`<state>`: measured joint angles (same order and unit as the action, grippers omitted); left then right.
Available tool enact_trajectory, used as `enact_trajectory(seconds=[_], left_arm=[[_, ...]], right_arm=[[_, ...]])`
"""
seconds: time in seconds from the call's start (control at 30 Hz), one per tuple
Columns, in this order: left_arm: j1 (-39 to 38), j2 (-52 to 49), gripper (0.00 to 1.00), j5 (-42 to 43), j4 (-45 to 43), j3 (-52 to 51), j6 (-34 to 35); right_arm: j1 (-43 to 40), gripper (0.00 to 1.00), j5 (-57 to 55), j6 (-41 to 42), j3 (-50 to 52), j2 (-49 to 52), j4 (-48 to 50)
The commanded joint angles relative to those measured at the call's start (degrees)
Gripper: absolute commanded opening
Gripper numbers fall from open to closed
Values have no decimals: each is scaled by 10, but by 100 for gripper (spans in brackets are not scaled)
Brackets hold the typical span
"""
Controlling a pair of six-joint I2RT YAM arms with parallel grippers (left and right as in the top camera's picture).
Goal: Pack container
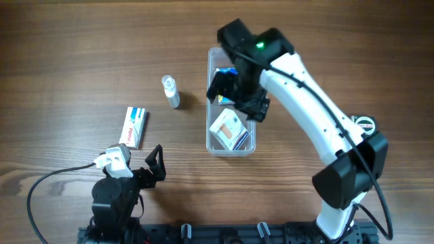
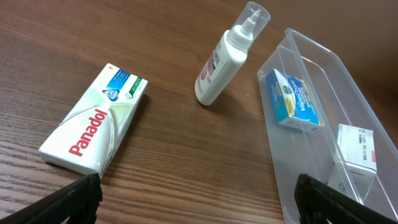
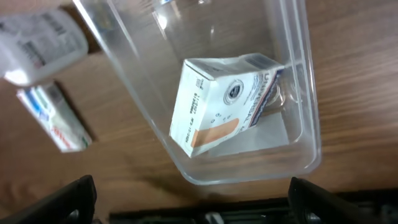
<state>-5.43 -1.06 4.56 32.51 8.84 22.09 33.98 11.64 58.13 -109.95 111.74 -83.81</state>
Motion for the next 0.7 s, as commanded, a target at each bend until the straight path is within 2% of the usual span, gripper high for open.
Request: enact_trajectory(seconds=[0.0, 0.13, 0.23, 0.37, 0.47, 0.67], left_arm=[[5, 2, 100, -1, -3, -2, -11], [5, 2, 100, -1, -3, -2, -11], [5, 2, 100, -1, -3, -2, -11], [5, 2, 100, -1, -3, -2, -11], [5, 2, 100, -1, -3, -2, -11], [5, 2, 100, -1, -3, -2, -11]], right_arm=[[36, 100, -80, 161, 0, -6, -3], [62, 100, -117, 260, 0, -5, -5], [64, 100, -136, 289, 1, -5, -5], [64, 100, -133, 308, 44, -2, 17], [64, 100, -131, 289, 78, 0, 63], [64, 100, -116, 300, 92, 29, 88]])
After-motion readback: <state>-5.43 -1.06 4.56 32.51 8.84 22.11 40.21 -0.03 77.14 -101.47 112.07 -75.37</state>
